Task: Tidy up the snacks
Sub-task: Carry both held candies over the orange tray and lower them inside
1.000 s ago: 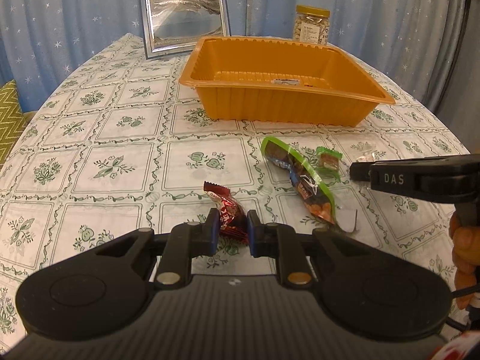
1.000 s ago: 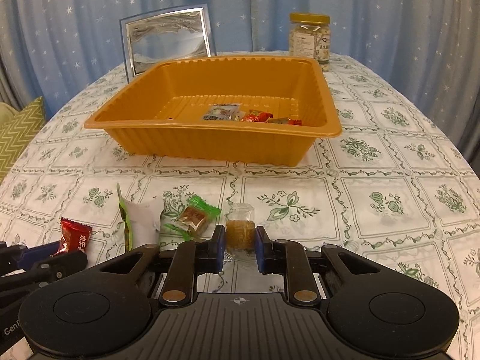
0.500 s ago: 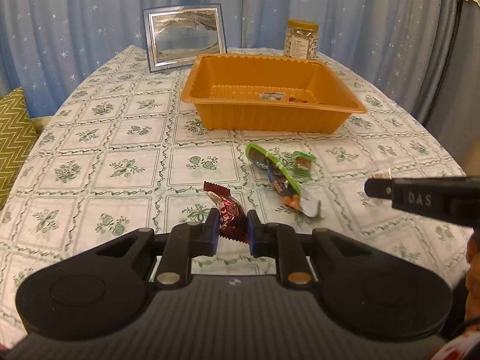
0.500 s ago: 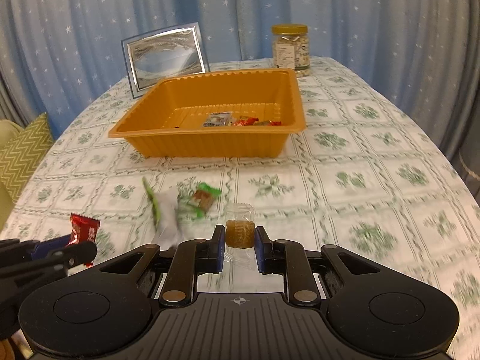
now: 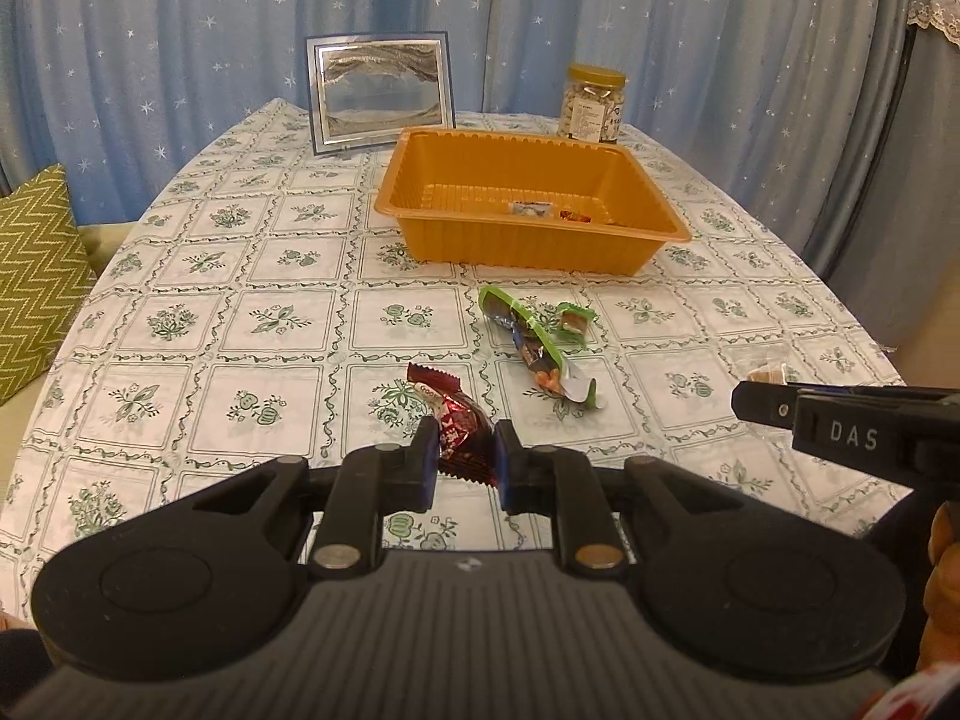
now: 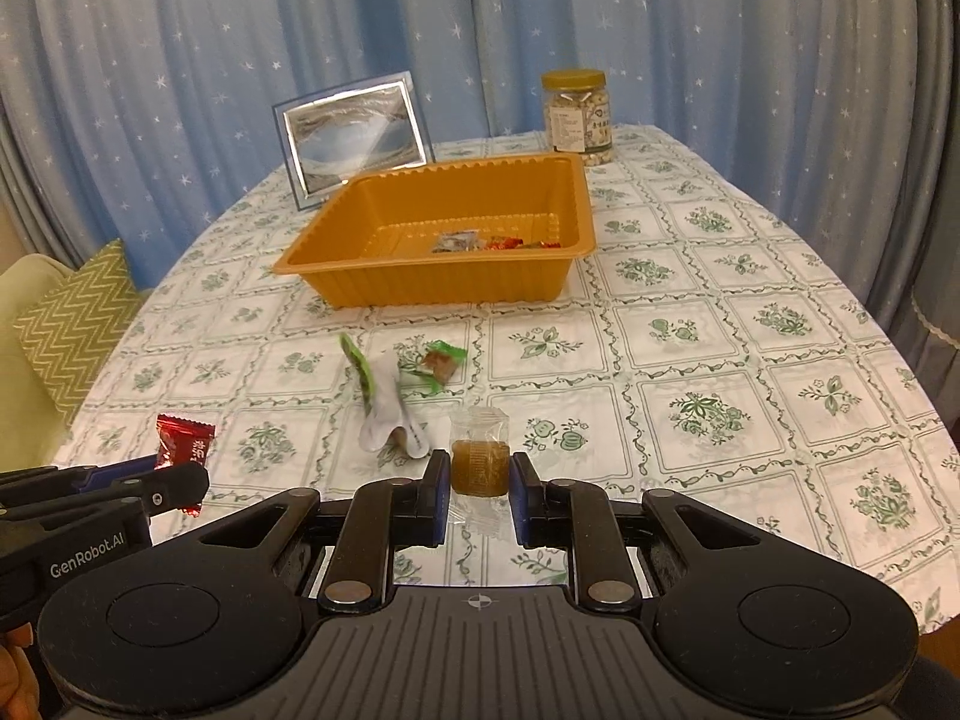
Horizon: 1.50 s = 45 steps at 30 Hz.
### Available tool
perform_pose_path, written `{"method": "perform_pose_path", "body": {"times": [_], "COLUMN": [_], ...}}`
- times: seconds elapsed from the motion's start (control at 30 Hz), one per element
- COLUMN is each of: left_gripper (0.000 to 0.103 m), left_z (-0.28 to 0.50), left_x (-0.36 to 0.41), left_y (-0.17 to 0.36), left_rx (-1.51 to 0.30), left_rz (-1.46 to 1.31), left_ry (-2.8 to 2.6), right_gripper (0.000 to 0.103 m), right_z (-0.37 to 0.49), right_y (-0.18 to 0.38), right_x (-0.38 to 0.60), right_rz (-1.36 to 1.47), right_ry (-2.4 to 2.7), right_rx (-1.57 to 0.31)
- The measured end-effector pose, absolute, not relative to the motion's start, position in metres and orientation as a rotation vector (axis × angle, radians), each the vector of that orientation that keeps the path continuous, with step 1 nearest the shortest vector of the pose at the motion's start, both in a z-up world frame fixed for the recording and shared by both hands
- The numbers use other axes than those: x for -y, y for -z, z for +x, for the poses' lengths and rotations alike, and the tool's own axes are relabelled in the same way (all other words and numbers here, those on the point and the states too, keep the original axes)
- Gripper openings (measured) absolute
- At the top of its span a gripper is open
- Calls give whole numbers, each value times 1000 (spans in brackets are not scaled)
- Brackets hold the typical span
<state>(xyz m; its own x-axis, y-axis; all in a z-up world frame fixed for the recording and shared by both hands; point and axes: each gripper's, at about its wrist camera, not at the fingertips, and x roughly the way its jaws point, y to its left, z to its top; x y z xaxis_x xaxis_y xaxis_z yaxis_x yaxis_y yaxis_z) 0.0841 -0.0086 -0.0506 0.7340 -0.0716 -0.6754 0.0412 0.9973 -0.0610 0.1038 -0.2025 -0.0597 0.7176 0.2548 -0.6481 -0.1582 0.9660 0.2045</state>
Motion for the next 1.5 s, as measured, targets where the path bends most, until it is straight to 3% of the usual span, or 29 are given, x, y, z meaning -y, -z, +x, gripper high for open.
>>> {"method": "perform_pose_path", "body": {"times": [0.87, 1.5], "left_gripper": [17, 17], "left_z": [90, 216], "left_x": [11, 18], "left_y": [26, 6], "left_rx": [-700, -663], "left_rz": [-55, -12], "left_ry": [85, 152], "right_gripper": [21, 21], "right_z": [100, 221], "right_y": [38, 15], "right_x": [208, 214], "right_rz": [108, 137], "right_ry": [-212, -253], "right_rx": [-706, -686]}}
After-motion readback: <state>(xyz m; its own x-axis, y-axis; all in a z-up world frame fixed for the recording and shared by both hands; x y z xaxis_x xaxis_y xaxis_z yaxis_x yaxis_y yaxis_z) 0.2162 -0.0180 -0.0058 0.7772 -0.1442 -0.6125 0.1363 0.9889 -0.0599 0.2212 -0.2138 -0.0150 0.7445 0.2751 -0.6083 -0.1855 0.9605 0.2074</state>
